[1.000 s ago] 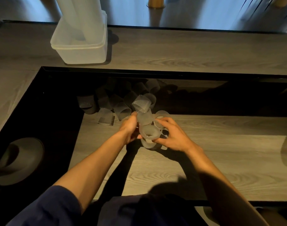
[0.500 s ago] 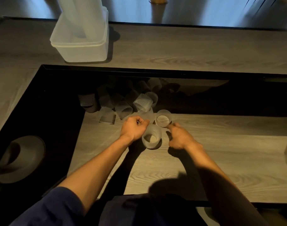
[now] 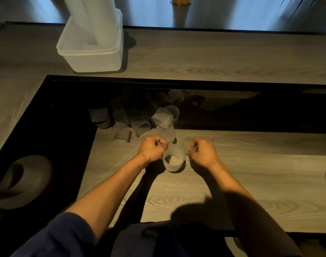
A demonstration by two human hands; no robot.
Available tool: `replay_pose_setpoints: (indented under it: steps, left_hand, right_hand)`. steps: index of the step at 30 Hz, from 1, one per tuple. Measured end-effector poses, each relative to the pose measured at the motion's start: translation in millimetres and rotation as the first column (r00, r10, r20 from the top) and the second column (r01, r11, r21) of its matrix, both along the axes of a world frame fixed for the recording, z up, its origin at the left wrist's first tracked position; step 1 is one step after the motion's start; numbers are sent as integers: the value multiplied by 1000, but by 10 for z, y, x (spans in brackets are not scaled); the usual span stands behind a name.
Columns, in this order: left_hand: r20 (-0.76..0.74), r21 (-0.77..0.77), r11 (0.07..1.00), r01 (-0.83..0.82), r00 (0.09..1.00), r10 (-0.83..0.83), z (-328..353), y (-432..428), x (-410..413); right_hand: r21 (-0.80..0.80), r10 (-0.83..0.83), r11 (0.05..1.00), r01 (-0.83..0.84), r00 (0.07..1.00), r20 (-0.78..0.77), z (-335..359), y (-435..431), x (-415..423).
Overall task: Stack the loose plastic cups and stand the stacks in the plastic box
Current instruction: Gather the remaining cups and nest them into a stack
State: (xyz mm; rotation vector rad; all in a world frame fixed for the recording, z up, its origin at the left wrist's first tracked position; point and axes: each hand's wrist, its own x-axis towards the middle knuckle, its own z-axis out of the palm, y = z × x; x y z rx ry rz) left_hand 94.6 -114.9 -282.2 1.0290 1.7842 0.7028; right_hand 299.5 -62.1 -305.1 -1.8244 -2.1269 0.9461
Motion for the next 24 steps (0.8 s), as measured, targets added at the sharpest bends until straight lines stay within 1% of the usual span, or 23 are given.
replay_pose_setpoints:
  steps: [1, 2, 3, 4, 5, 6, 7, 8, 10, 11, 13, 16, 19, 21, 24]
  left_hand:
    - [15, -6, 1000, -4, 1000, 4, -5, 0, 3]
    - [26, -12, 1000, -4, 1000, 4, -4, -2, 7]
    - [34, -16, 1000, -2, 999, 2, -2, -7, 11]
    - [40, -19, 1000, -1, 999, 1, -1, -11, 9]
    - [47, -22, 1000, -3, 999, 4, -2, -14, 5]
    - [58, -26, 1000, -7, 998, 9, -1, -16, 1]
    - [72, -30, 999, -12, 997, 14, 0, -16, 0]
    - [85, -35, 999, -15, 996, 18, 2, -16, -1]
    - [102, -44, 999, -14, 995, 19, 4, -21, -3]
    - [107, -48, 999, -13, 994, 18, 6, -26, -8]
    - [122, -56, 998, -12, 992, 19, 3, -32, -20]
    - [155, -66, 997, -26, 987, 36, -6, -37, -58]
    - [170, -69, 996, -53, 983, 64, -36, -43, -89]
    - [169, -66, 996, -61, 983, 72, -53, -45, -82]
    - [160, -61, 994, -90, 982, 99, -68, -42, -60]
  right_hand:
    - [29, -97, 995, 101, 991, -95, 47, 3, 27]
    - [33, -183, 980, 194, 959, -216, 109, 14, 54]
    - [-5, -248, 964, 265, 896, -369, 205, 18, 87]
    - [-87, -298, 951, 298, 797, -525, 322, 22, 109]
    - [-190, -330, 943, 272, 694, -640, 427, 21, 141]
    - [-267, -328, 944, 193, 623, -710, 518, 17, 171]
    - [-292, -282, 952, 87, 614, -737, 582, 8, 201]
    - [-284, -204, 958, -21, 645, -736, 624, -3, 218]
    - [-230, -13, 955, -189, 746, -666, 653, -45, 206]
    - [-197, 70, 951, -239, 786, -614, 655, -69, 180]
    - [-141, 199, 940, -311, 835, -513, 646, -103, 112]
    - [-123, 331, 910, -396, 872, -362, 626, -130, 17]
    - [-83, 356, 921, -382, 907, -225, 625, -142, -23]
    - [-34, 400, 912, -409, 905, -146, 649, -149, -30]
    - [20, 477, 879, -477, 878, -37, 697, -160, -62]
